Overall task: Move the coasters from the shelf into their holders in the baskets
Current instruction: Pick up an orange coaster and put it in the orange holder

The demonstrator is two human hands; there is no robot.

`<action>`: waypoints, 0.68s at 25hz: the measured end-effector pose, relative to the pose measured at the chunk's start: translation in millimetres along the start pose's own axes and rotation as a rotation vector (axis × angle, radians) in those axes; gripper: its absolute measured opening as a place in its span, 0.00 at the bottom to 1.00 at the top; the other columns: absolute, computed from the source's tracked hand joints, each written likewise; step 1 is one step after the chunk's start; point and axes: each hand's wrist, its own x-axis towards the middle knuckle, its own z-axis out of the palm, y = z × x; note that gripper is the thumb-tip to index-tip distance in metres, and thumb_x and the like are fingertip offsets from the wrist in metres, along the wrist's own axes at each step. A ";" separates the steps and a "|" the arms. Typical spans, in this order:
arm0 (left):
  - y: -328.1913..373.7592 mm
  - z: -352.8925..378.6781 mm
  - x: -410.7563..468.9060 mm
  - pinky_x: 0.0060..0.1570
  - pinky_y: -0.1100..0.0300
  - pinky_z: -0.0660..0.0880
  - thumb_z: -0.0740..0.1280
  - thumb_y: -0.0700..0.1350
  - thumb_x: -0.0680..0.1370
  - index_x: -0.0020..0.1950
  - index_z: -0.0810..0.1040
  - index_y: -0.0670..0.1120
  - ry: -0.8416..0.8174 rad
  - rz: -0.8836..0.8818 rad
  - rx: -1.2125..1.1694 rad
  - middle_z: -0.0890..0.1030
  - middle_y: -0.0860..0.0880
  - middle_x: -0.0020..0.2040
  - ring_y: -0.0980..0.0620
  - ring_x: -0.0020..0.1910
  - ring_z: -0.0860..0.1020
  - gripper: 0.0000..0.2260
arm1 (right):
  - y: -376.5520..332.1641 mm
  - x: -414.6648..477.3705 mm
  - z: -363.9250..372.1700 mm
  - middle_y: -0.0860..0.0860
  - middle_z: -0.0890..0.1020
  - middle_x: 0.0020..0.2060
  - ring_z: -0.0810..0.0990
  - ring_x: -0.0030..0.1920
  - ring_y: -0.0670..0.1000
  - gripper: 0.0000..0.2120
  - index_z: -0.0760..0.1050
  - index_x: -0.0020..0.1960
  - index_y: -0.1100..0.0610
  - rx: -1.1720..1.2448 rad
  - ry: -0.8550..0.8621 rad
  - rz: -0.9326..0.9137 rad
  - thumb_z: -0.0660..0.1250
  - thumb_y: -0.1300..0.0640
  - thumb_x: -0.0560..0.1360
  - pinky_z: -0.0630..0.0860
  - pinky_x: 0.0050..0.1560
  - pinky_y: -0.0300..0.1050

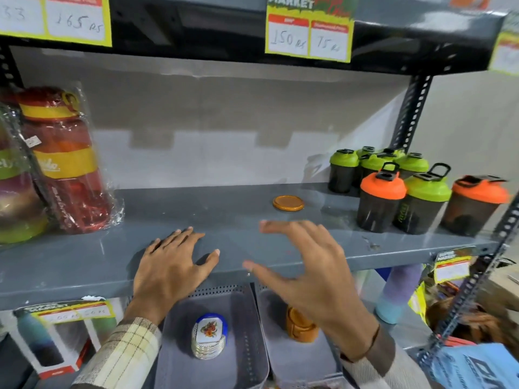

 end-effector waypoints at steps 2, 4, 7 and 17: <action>1.4 -1.3 -0.7 0.75 0.49 0.58 0.49 0.71 0.72 0.73 0.69 0.57 0.009 0.005 0.001 0.67 0.54 0.76 0.55 0.76 0.62 0.34 | 15.8 21.8 -5.5 0.43 0.85 0.54 0.81 0.53 0.45 0.21 0.78 0.59 0.49 -0.022 0.027 0.057 0.72 0.37 0.72 0.76 0.56 0.45; 2.9 -3.1 0.7 0.75 0.50 0.58 0.48 0.72 0.72 0.73 0.68 0.58 -0.020 0.006 0.031 0.67 0.55 0.77 0.55 0.76 0.62 0.34 | 35.7 43.2 -4.2 0.45 0.85 0.49 0.81 0.54 0.47 0.22 0.76 0.60 0.47 -0.042 0.021 0.137 0.73 0.37 0.72 0.77 0.57 0.49; 5.0 -5.3 1.2 0.74 0.50 0.60 0.50 0.71 0.74 0.73 0.69 0.58 -0.005 0.008 0.058 0.68 0.55 0.76 0.55 0.75 0.64 0.32 | 73.5 68.9 12.3 0.42 0.81 0.44 0.79 0.59 0.49 0.25 0.73 0.64 0.47 -0.051 -0.060 0.304 0.76 0.41 0.71 0.77 0.59 0.52; 4.0 -3.6 1.3 0.75 0.53 0.57 0.46 0.72 0.72 0.74 0.66 0.60 0.020 0.003 0.026 0.65 0.59 0.77 0.59 0.76 0.61 0.34 | 190.4 69.1 100.2 0.58 0.79 0.65 0.70 0.71 0.63 0.45 0.58 0.74 0.51 -0.195 -0.367 0.679 0.78 0.37 0.67 0.64 0.69 0.58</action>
